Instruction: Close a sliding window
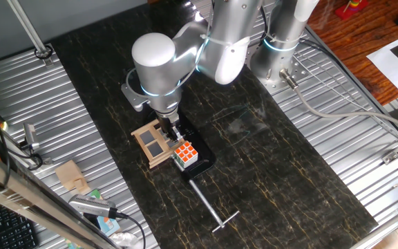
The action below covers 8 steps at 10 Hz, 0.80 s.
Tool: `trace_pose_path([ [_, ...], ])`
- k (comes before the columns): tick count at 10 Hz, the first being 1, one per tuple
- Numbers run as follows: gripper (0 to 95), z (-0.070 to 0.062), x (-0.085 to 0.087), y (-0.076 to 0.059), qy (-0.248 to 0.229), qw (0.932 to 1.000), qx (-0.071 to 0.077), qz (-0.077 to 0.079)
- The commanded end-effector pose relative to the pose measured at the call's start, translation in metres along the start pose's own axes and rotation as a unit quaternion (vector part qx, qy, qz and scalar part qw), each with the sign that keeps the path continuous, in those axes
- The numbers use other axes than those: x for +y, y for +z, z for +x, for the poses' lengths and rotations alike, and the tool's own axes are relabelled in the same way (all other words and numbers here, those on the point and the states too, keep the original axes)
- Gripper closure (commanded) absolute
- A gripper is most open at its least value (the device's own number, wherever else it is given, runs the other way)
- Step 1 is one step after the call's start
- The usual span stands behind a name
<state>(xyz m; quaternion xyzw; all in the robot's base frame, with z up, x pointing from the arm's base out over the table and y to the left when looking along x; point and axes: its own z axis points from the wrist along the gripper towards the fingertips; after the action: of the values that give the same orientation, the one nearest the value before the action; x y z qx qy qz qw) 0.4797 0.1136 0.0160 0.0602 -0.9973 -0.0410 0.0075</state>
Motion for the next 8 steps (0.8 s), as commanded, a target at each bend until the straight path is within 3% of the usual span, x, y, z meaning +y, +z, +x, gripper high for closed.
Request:
trace_pose_path([
  [1,95.0,0.001,-0.002,0.0,-0.002,1.0,0.0,0.001],
  [8,95.0,0.002,-0.013,-0.001,-0.013,0.9999,0.0,0.003],
])
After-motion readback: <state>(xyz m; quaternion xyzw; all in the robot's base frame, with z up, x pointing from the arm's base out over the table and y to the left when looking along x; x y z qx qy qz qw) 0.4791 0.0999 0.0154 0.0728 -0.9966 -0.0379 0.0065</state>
